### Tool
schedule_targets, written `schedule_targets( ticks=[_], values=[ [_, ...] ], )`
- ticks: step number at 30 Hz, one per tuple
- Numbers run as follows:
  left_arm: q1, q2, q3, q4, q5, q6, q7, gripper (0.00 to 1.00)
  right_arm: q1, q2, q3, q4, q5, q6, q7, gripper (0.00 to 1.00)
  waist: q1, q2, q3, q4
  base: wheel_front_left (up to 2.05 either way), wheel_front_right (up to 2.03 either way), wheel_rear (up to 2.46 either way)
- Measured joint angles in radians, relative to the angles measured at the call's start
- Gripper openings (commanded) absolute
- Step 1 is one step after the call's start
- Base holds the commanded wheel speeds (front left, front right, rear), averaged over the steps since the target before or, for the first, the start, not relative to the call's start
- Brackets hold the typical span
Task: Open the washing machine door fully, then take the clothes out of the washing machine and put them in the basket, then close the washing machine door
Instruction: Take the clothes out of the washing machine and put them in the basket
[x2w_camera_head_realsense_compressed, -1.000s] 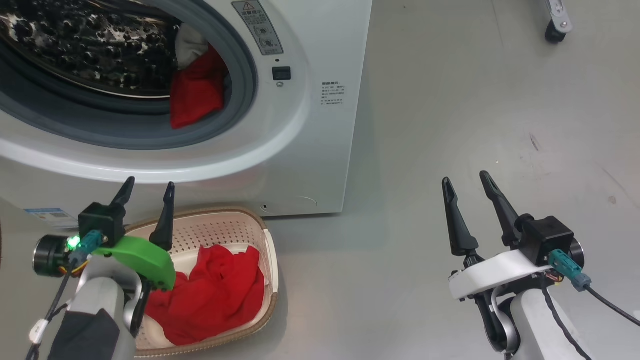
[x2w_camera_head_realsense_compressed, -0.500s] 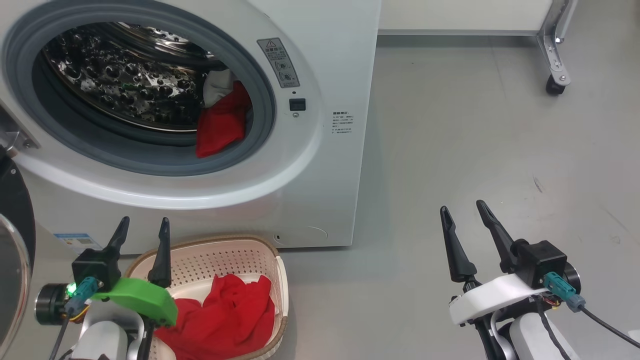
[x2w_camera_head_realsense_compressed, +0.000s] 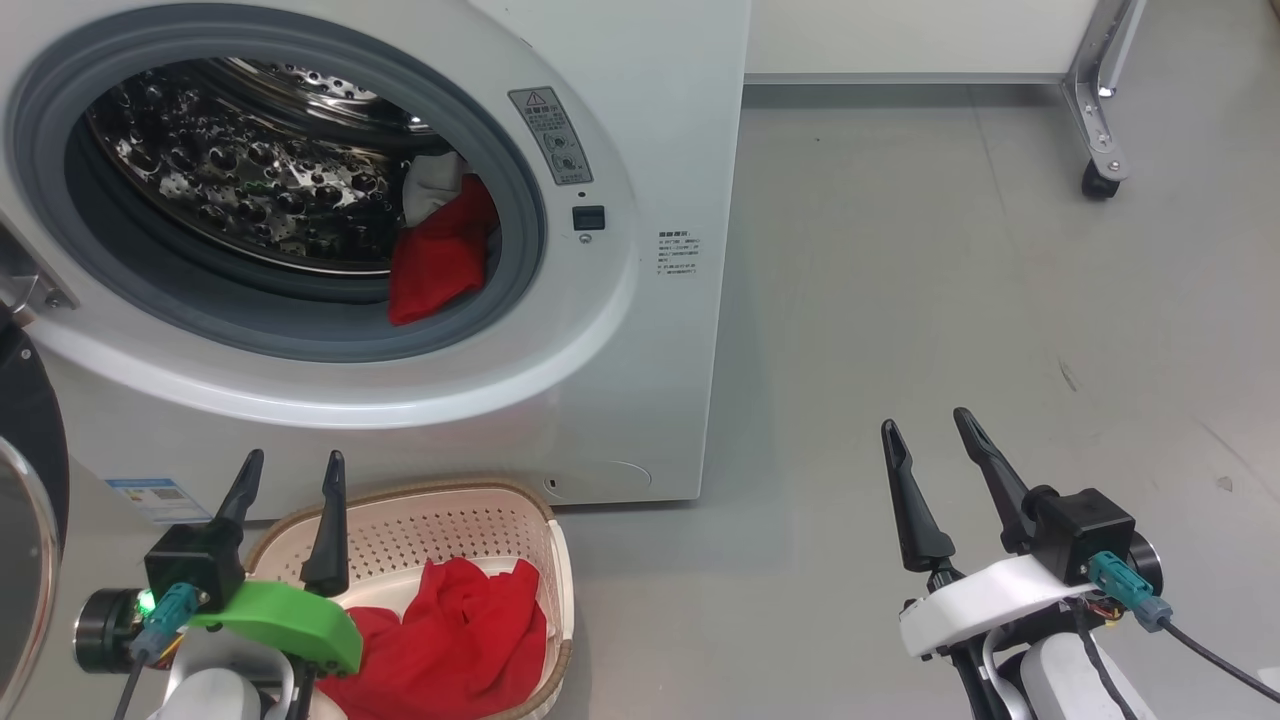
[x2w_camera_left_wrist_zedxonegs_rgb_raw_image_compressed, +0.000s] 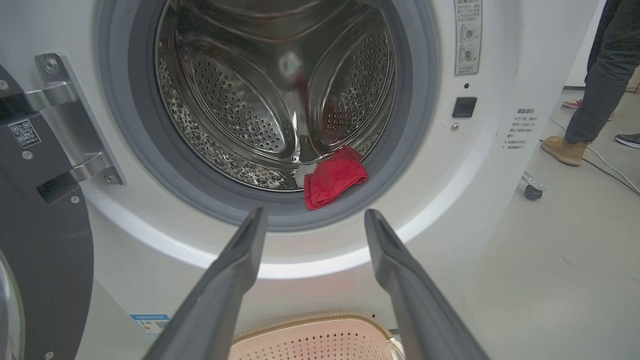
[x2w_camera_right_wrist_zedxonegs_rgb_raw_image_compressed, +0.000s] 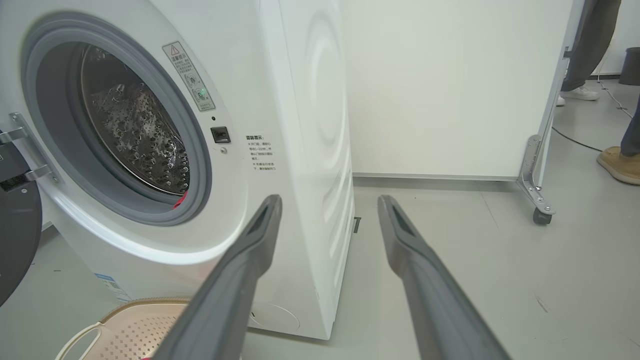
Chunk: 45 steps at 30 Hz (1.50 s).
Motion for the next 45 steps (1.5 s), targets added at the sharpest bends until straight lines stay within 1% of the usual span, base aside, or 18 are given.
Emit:
schedule_targets(
  ticks=[21, 45],
  values=[
    [0.032, -0.002, 0.012, -0.063, 0.019, 0.008, 0.000, 1.00, 0.000, 0.000, -0.002, -0.007, 0.000, 0.001, 0.000, 1.00, 0.0000, 0.0000, 0.012, -0.005, 0.00, 0.00, 0.00],
    [0.052, -0.006, 0.019, -0.075, 0.024, 0.007, 0.000, 1.00, 0.000, 0.001, -0.005, -0.011, 0.000, 0.001, 0.000, 1.00, 0.0000, 0.0000, 0.019, -0.007, 0.00, 0.00, 0.00]
  ],
)
